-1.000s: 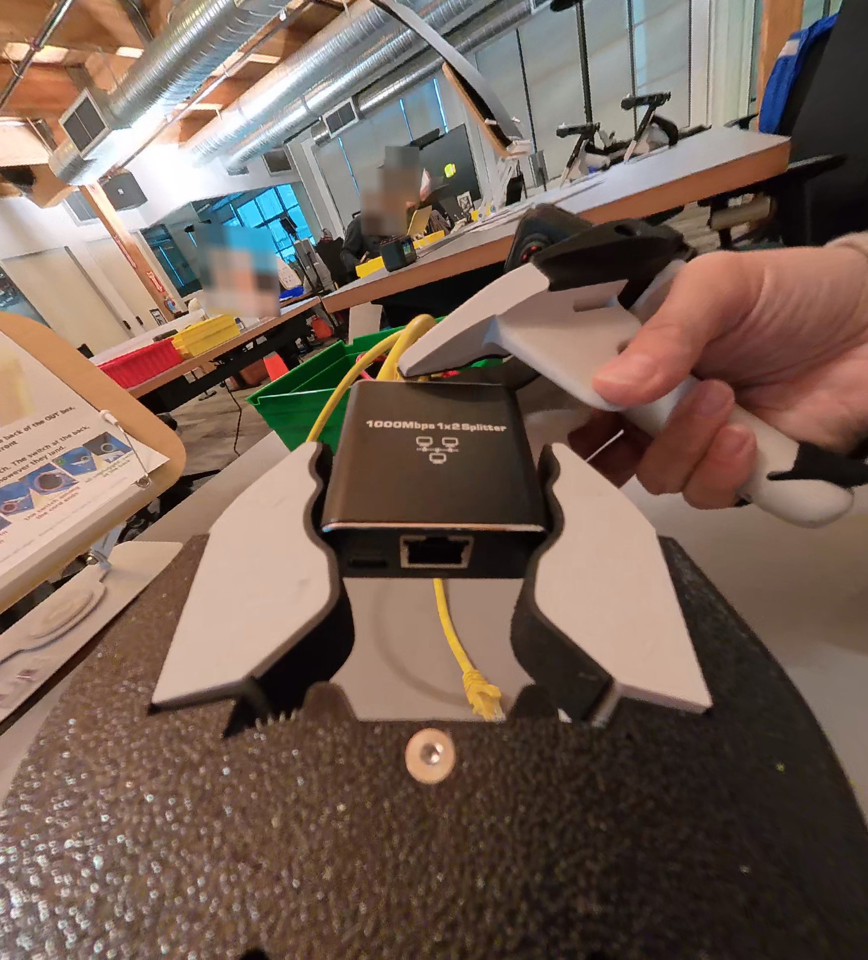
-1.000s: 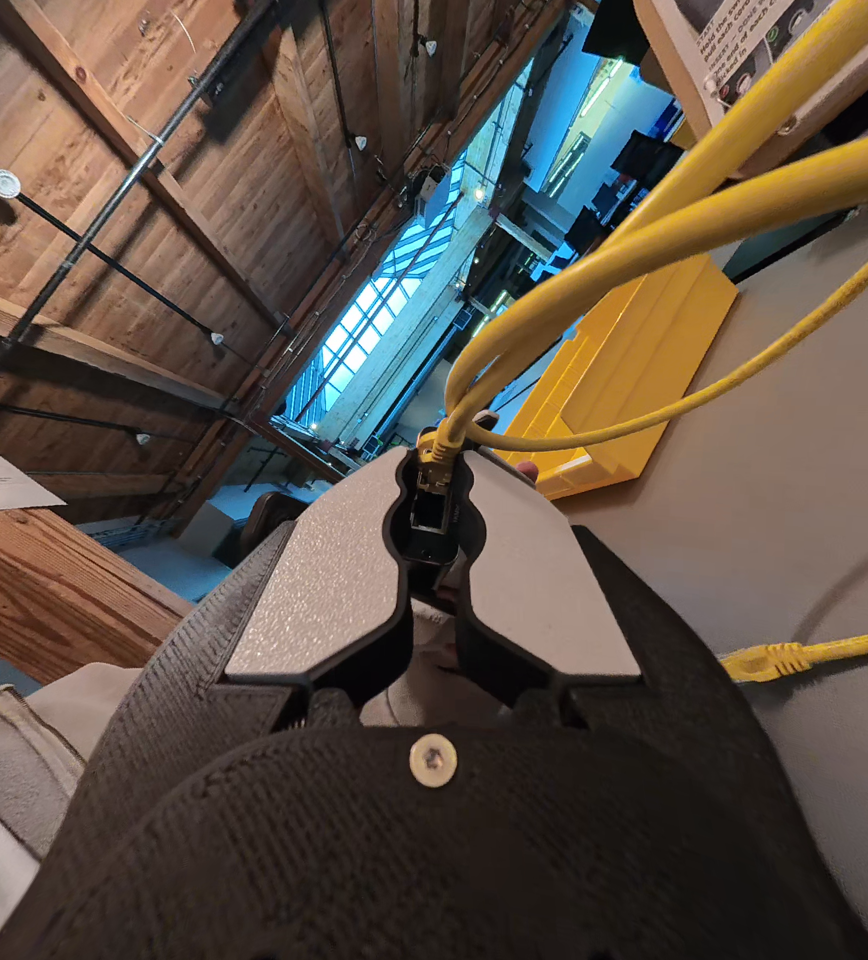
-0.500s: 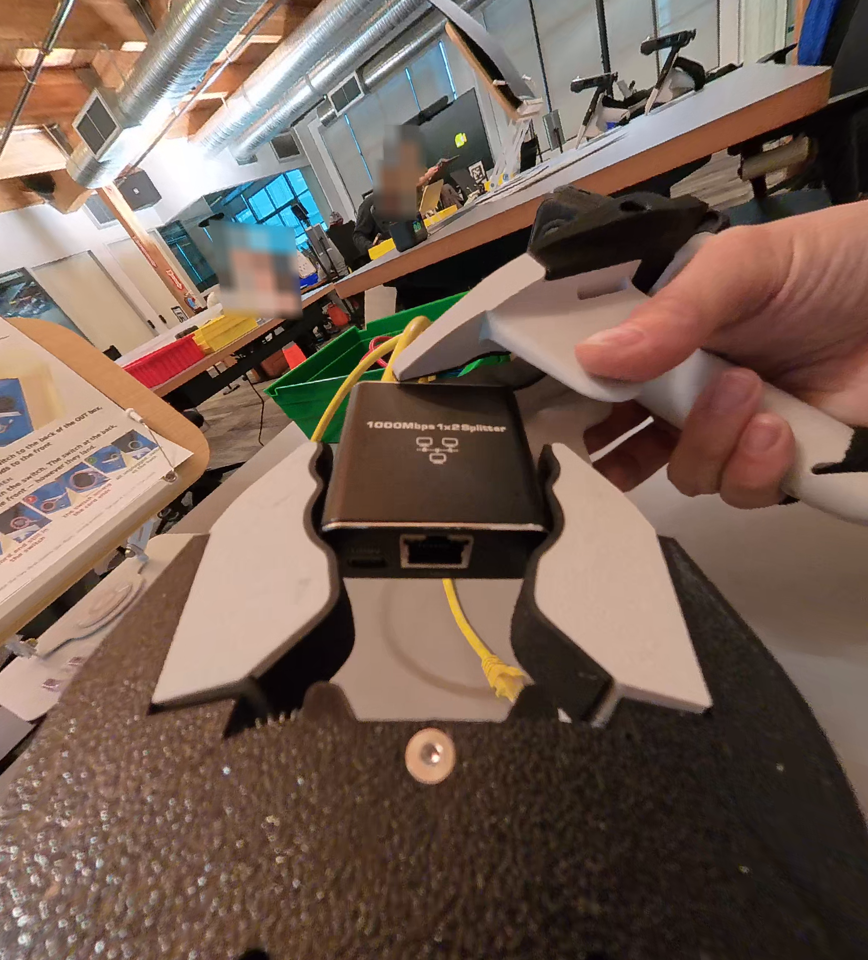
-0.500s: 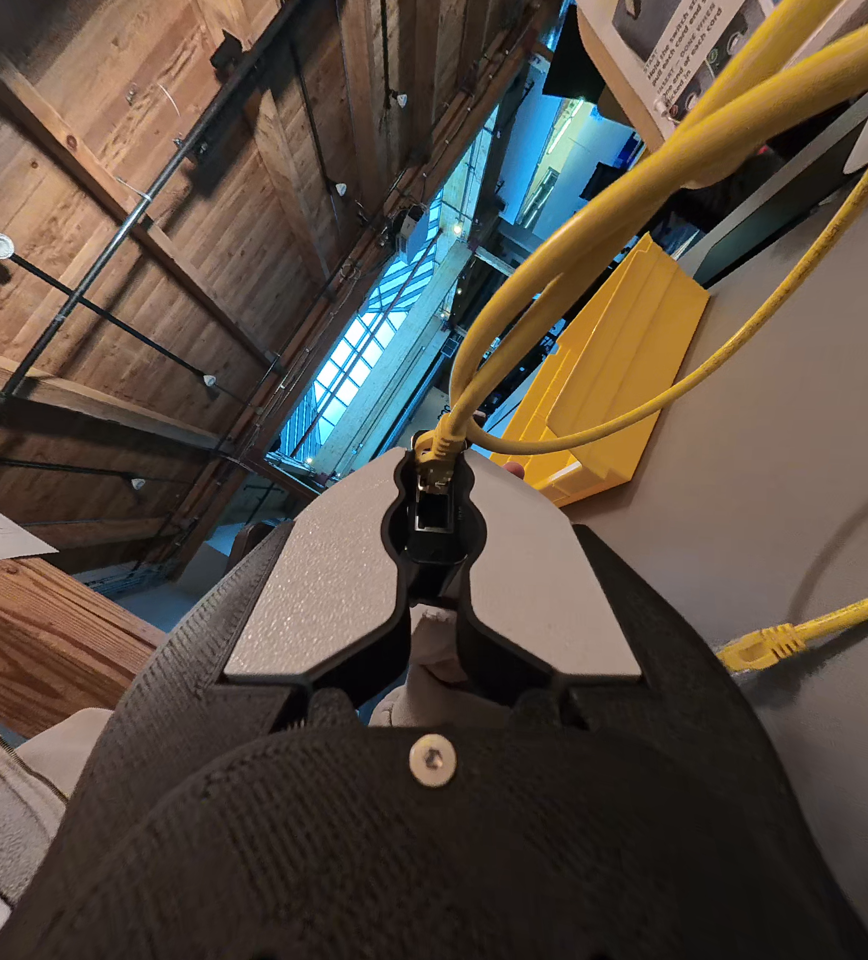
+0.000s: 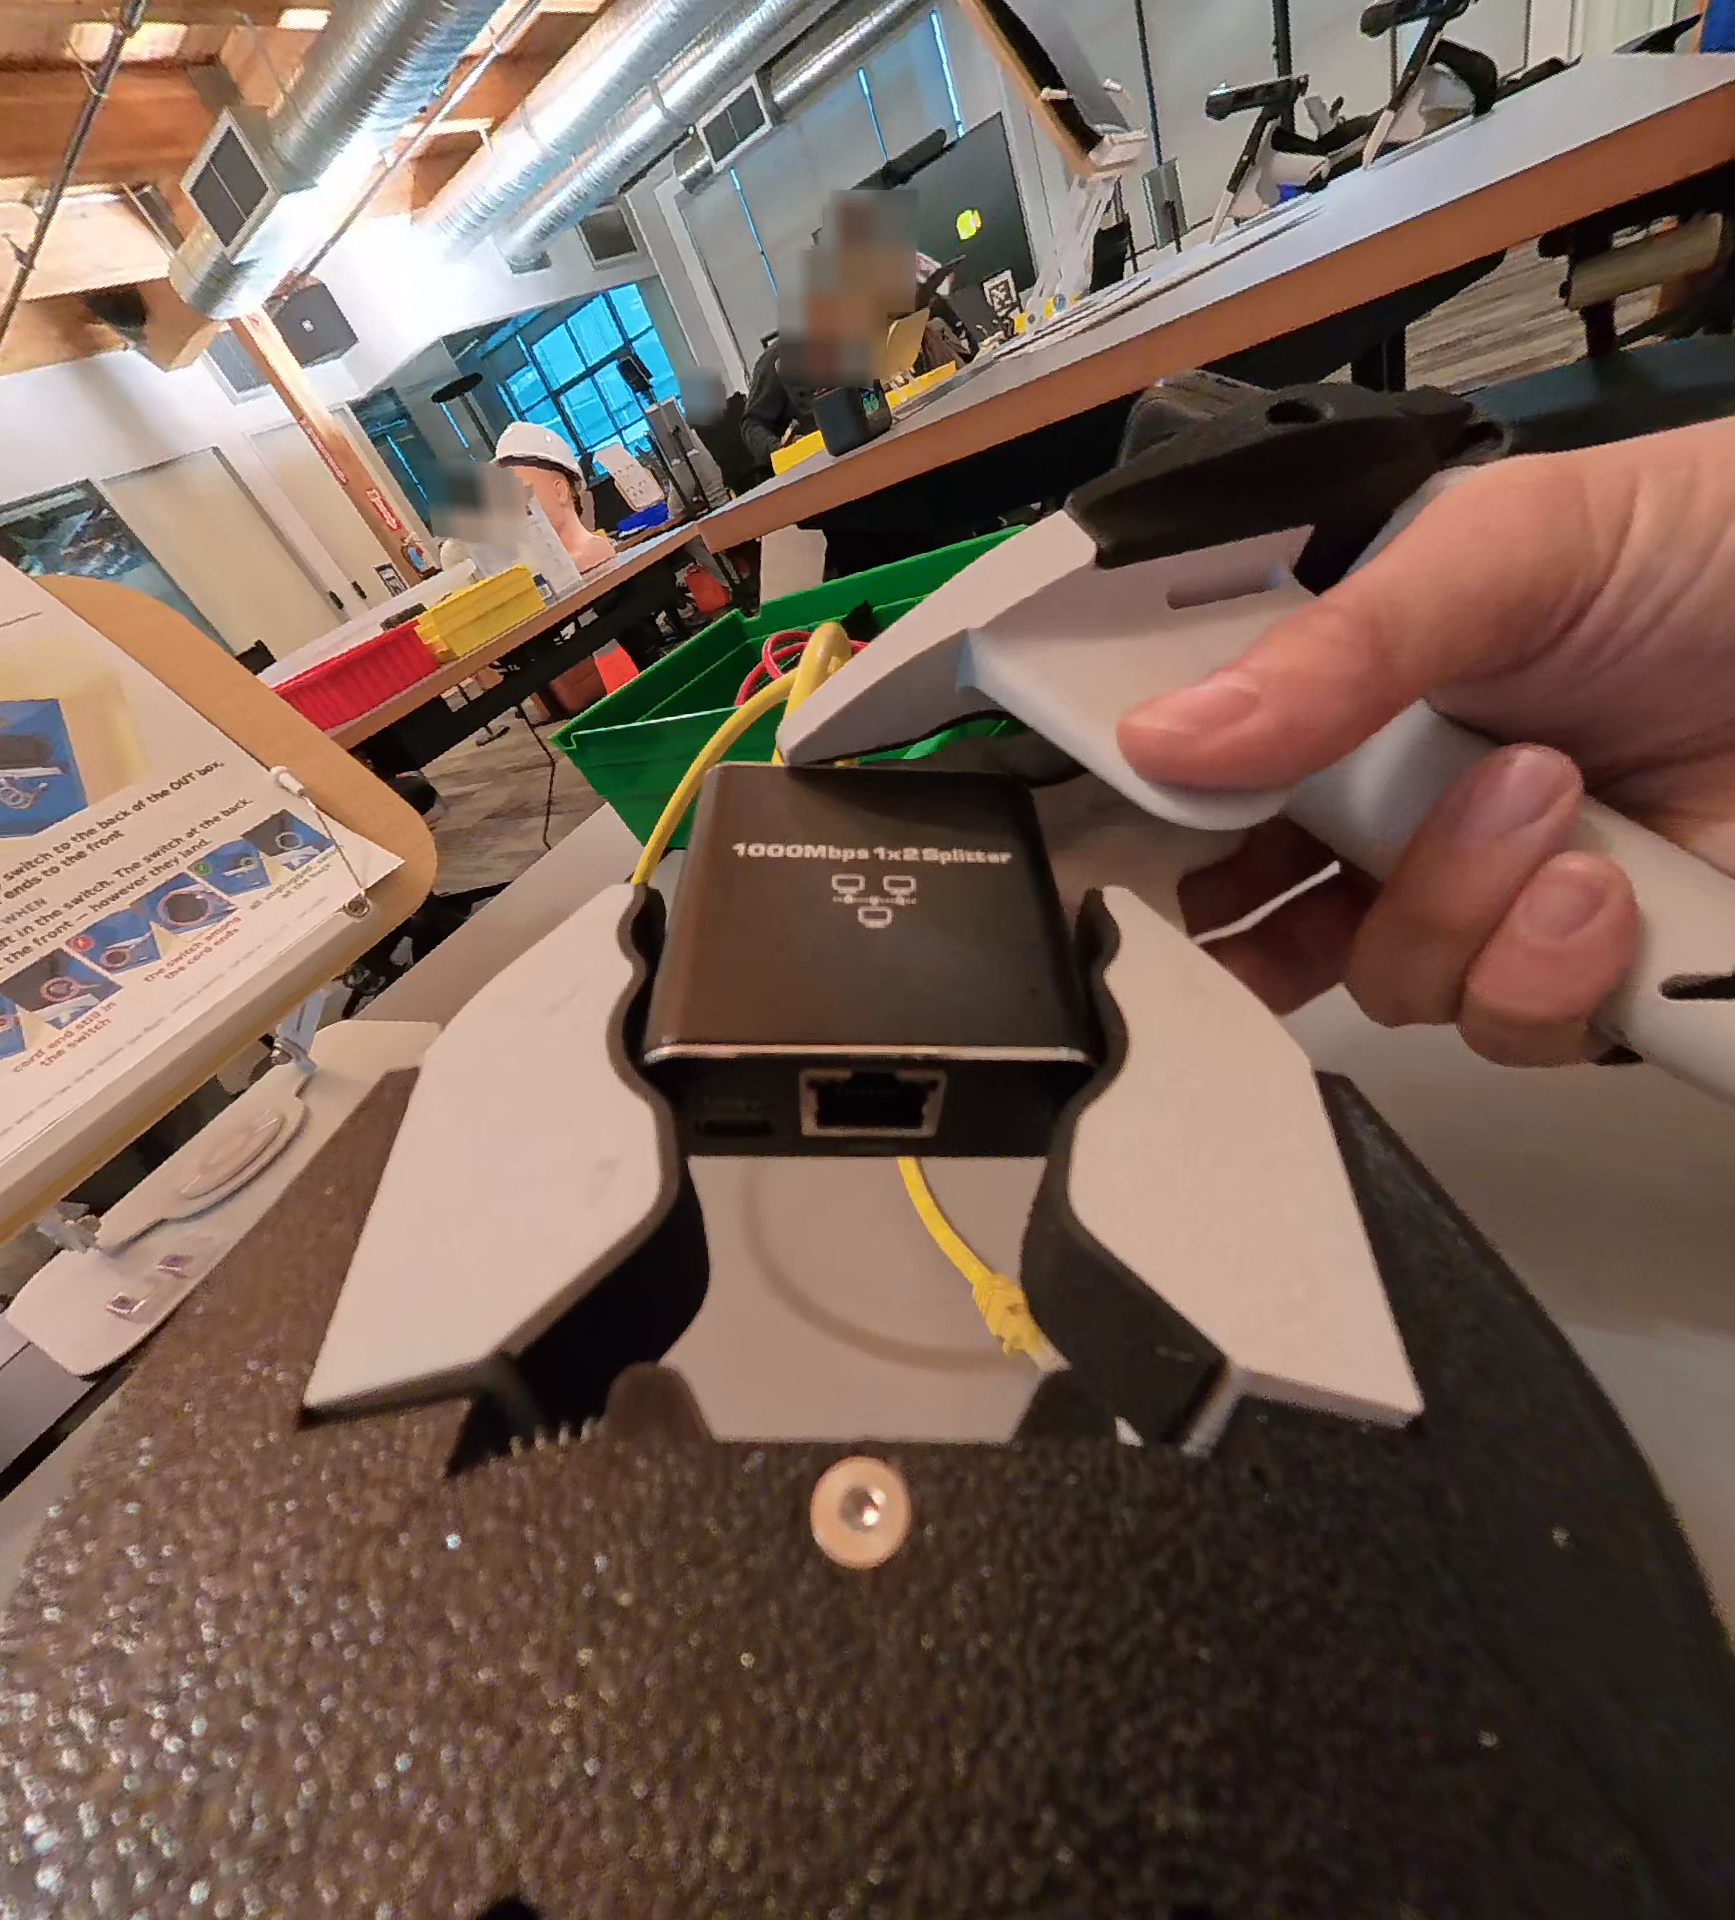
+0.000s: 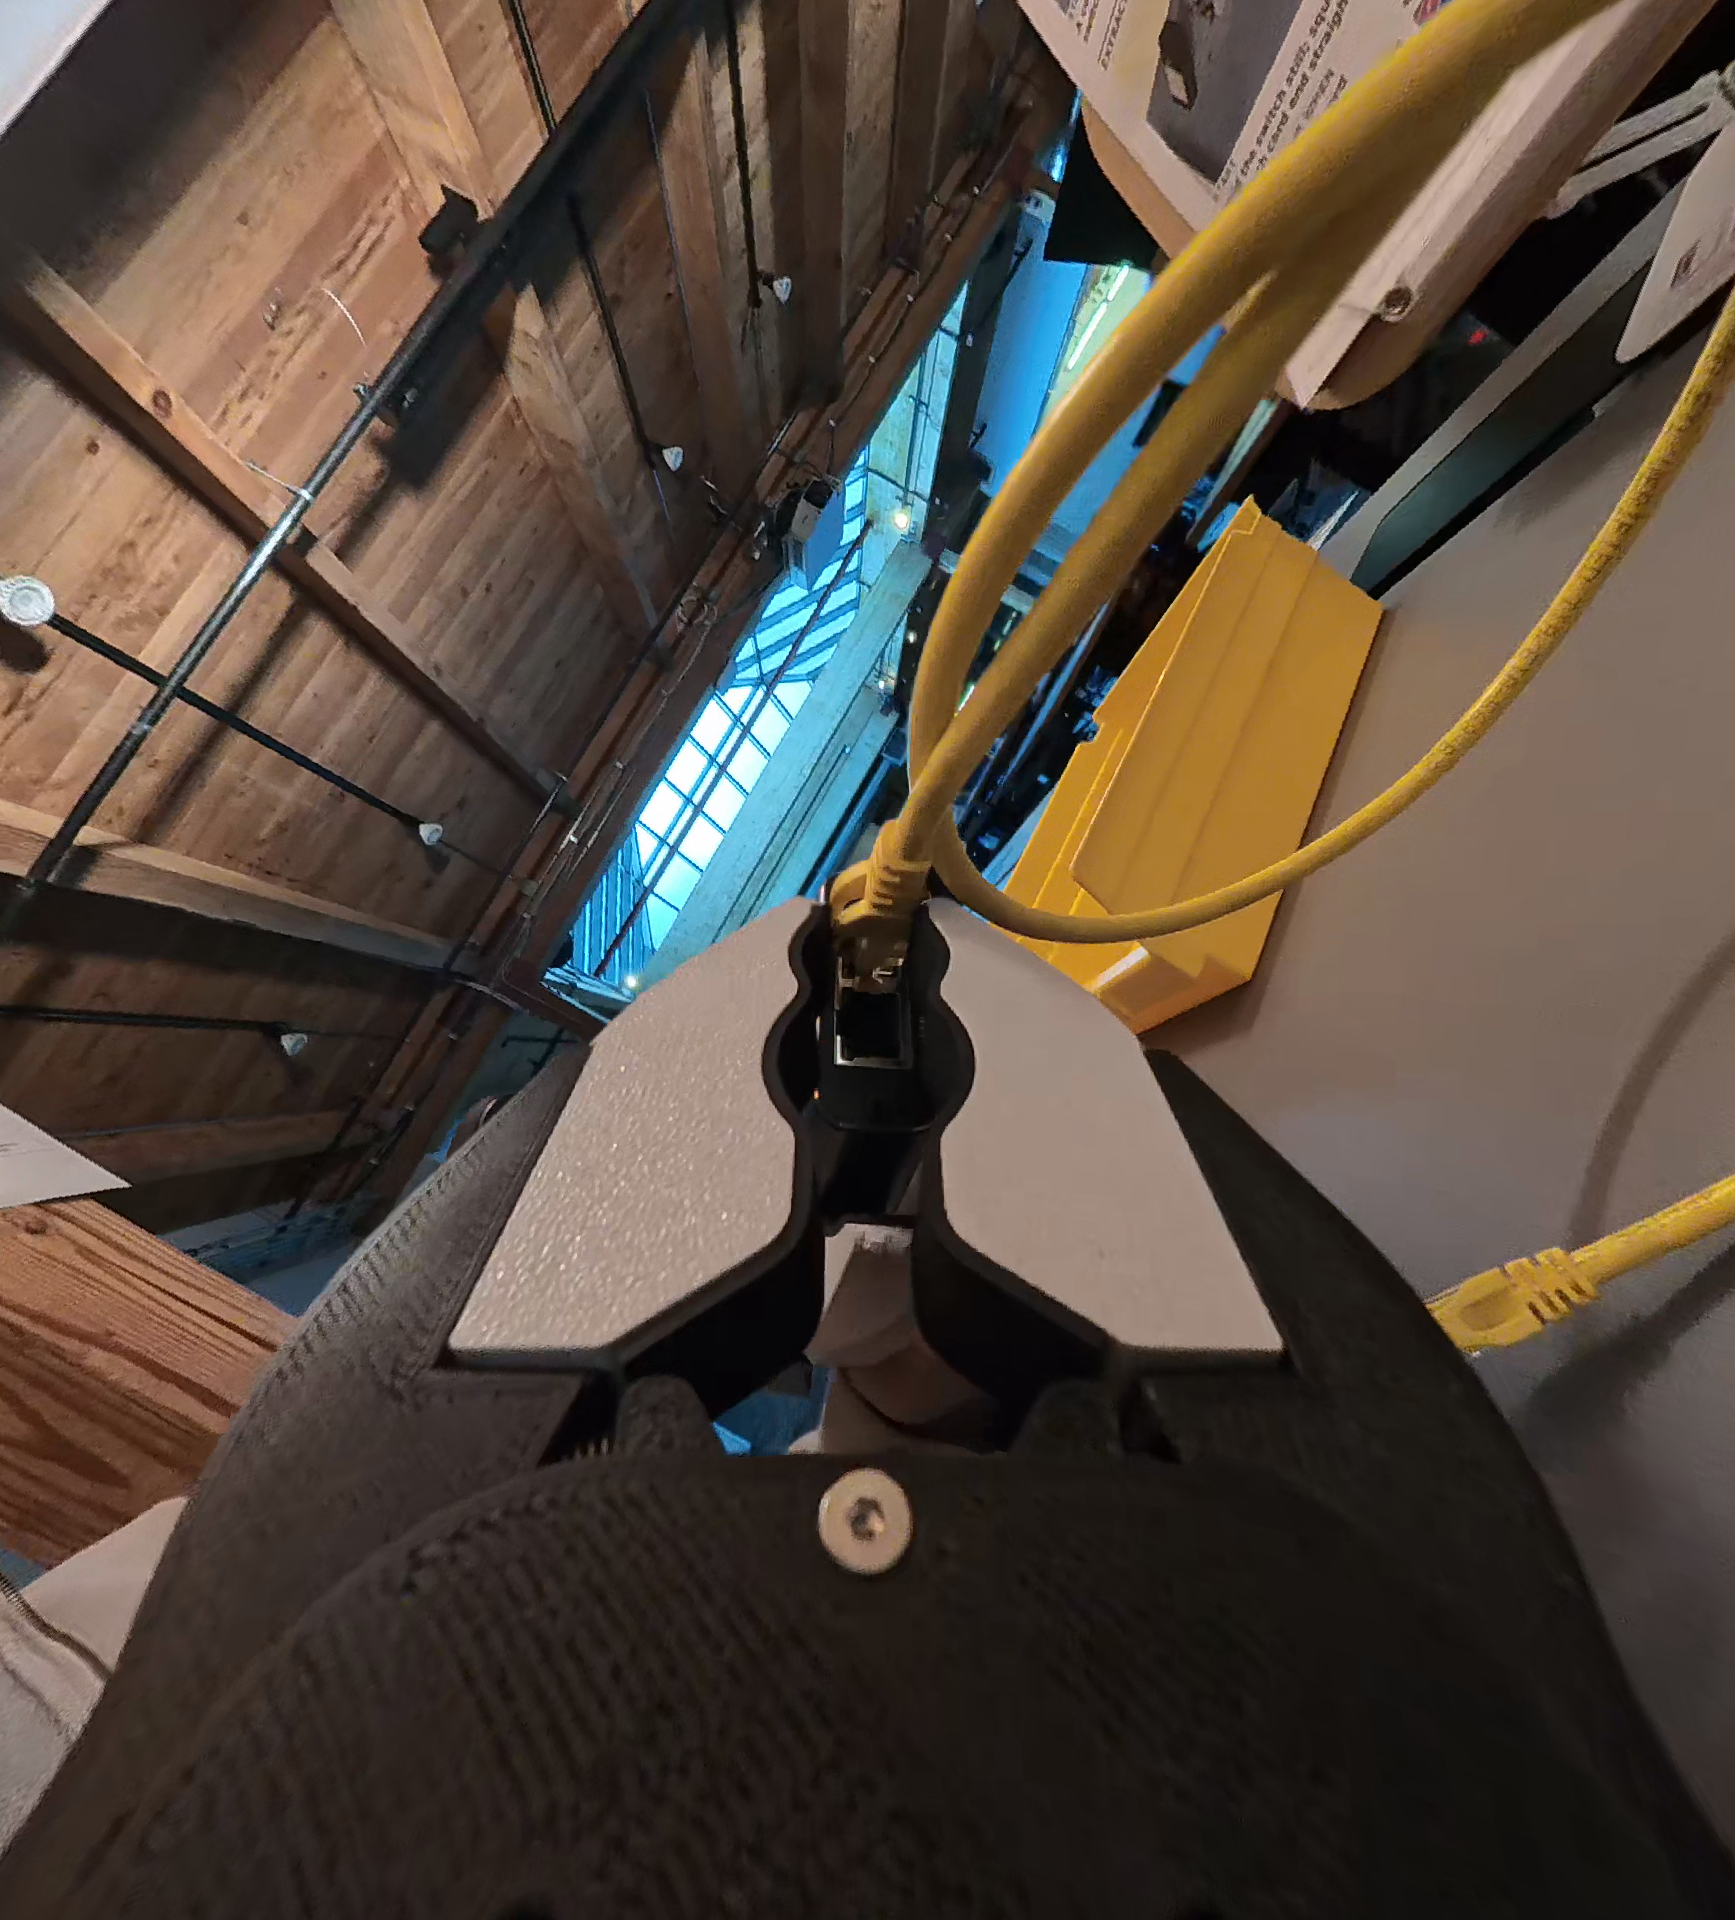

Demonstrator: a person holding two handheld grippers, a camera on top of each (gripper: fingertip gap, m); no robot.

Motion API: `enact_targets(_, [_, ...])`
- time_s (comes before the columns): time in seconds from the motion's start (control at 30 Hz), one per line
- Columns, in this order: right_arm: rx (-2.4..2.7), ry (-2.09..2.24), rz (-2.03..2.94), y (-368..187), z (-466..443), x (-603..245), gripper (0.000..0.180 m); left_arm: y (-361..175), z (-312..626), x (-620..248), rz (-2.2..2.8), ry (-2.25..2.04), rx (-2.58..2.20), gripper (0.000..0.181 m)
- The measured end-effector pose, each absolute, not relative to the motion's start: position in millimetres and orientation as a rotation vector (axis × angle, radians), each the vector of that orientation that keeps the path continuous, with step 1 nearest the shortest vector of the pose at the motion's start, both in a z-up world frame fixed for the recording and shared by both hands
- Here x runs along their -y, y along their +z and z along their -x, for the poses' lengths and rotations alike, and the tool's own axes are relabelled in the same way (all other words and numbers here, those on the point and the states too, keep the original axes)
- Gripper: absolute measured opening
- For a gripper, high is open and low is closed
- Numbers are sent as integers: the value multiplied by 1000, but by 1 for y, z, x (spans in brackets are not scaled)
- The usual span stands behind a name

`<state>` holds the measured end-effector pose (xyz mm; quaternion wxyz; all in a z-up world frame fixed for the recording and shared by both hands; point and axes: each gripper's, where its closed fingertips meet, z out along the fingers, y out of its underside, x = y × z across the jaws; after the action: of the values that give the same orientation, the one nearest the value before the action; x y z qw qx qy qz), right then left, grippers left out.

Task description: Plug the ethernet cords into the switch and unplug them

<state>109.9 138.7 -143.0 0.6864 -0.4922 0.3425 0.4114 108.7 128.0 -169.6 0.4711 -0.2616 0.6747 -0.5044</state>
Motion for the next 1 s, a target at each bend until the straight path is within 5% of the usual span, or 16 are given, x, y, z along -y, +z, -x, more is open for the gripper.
enact_targets(1.0, [-770, 803, 1079, -162, -126, -140, 14, -190, -125, -128, 805, -1222, -1596, 75])
